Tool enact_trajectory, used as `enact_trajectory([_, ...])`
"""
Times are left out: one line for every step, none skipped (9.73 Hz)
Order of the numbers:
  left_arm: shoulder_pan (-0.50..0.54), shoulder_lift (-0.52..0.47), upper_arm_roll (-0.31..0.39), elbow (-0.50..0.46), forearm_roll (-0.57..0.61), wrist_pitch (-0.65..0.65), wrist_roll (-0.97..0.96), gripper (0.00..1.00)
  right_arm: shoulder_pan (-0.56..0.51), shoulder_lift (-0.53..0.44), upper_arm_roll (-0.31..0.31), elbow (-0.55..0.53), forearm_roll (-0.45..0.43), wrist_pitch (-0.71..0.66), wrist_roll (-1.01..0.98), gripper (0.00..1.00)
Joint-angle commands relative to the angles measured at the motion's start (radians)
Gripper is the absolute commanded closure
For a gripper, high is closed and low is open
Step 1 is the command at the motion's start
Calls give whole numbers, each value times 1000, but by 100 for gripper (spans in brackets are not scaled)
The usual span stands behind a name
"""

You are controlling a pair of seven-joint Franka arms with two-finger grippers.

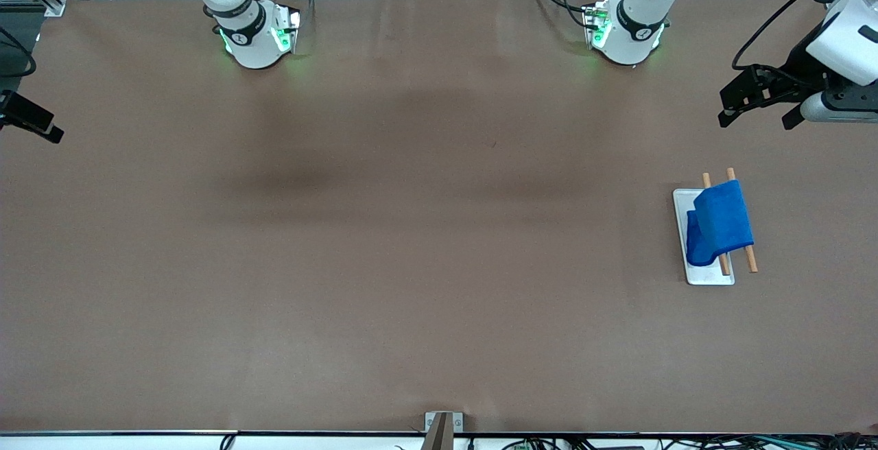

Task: Right arm passes towel to left arm to hang

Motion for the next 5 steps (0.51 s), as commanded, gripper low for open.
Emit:
enact_trajectory([-9, 5, 9, -14, 39, -17, 12, 0, -15, -21, 14, -20, -14, 0, -10, 0])
enact_trajectory([-11, 5, 9, -19, 39, -19, 14, 0, -15, -21, 14, -20, -14, 0, -9, 0])
enact_trajectory([-3, 4, 9, -17, 39, -22, 15, 0, -17, -21, 14, -20, -14, 0, -8, 0])
enact_trajectory([-1, 5, 9, -17, 39, -24, 17, 0, -17, -21, 14, -20, -14, 0, -8, 0])
enact_trajectory([-1, 5, 8, -19, 37, -27, 17, 0, -17, -21, 14, -20, -14, -1, -10, 0])
